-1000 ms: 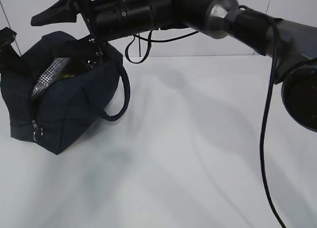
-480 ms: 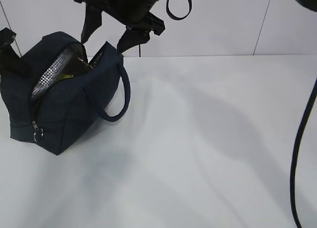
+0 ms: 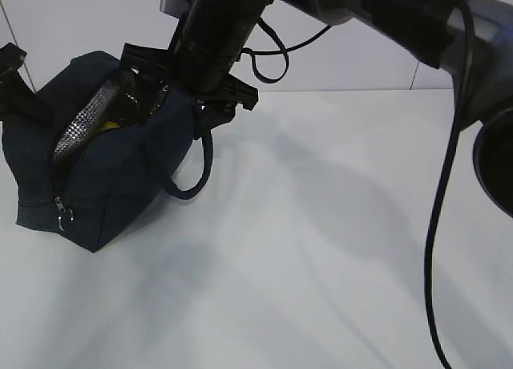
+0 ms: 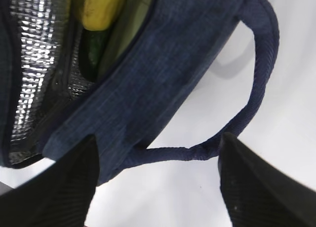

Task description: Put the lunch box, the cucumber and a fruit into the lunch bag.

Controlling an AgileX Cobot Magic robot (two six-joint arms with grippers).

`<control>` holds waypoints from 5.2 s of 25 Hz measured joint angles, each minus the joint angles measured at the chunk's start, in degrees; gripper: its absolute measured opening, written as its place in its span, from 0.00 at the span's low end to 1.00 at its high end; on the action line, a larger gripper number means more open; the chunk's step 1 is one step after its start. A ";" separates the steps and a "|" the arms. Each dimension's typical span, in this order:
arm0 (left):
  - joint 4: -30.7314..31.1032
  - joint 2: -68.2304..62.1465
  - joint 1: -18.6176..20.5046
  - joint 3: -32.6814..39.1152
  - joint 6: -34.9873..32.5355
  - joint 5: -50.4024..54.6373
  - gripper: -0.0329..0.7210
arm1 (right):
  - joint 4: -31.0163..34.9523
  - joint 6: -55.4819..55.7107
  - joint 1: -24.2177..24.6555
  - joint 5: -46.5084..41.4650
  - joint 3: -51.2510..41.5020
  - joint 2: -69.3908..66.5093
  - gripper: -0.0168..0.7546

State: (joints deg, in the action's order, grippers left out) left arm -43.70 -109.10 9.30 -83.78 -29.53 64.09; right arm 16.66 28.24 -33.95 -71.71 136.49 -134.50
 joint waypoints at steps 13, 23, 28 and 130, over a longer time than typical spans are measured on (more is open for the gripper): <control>-1.59 0.00 0.00 0.00 0.00 1.00 0.04 | 2.35 1.71 0.00 4.42 0.00 -2.84 0.75; -3.19 0.00 0.00 0.00 0.00 1.31 0.04 | 1.98 1.83 0.00 3.22 0.00 -2.84 0.75; -3.28 0.00 0.00 0.00 0.00 1.40 0.04 | 1.55 1.83 0.00 1.14 0.00 -3.90 0.75; -26.09 -1.95 -10.50 0.00 2.48 3.33 0.49 | -28.68 -15.92 1.34 -0.08 -19.53 23.13 0.53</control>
State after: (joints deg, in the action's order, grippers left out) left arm -69.79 -111.06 -1.20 -83.78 -27.05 67.42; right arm -12.01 12.32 -32.61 -71.79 116.96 -111.38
